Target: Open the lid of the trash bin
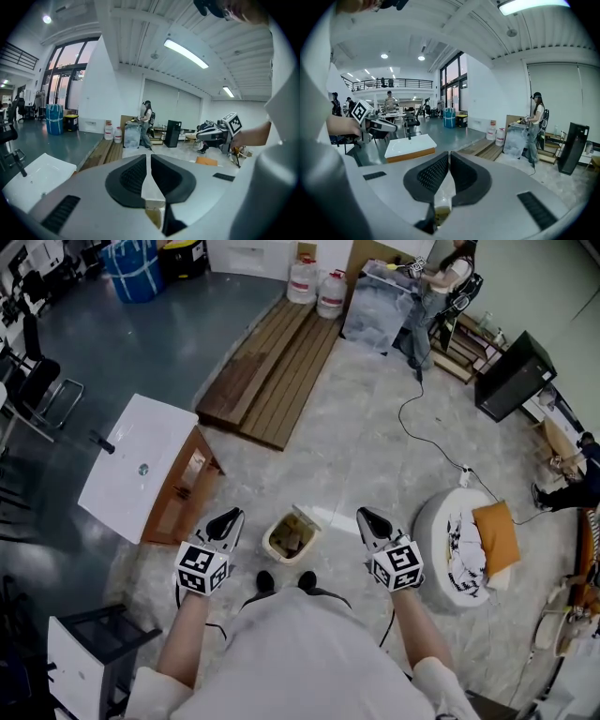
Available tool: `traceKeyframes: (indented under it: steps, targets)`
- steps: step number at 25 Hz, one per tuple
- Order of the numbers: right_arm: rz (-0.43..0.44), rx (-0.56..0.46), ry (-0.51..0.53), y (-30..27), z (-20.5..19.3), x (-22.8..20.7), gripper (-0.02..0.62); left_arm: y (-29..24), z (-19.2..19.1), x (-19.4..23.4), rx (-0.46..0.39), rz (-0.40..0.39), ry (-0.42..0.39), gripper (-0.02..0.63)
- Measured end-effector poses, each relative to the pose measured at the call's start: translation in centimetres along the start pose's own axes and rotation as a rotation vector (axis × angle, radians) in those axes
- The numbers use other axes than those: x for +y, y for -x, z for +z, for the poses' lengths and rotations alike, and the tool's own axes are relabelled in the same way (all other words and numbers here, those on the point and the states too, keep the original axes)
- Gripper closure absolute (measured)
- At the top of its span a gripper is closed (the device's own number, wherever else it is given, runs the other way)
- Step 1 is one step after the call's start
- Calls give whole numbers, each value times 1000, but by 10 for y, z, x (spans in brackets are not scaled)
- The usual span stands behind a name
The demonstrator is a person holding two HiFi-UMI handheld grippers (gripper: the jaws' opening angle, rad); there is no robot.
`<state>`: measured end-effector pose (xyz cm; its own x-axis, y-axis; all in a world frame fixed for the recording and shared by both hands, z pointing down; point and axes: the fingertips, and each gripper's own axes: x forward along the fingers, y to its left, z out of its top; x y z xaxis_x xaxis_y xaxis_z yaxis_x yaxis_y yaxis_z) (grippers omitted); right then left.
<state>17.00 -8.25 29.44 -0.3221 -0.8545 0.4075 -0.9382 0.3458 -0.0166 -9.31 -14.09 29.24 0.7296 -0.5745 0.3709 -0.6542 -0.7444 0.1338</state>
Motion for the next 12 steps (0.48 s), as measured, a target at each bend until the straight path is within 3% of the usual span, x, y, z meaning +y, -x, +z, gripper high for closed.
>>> traceKeyframes:
  steps: [7,12]
  targets:
    - [-21,-65,-13,23,24,-6,558,19,34,-5,-122,-19,-29,563]
    - [-48,-96,17,35,35,-12,560,26,48,-12,-158,-22,-55,563]
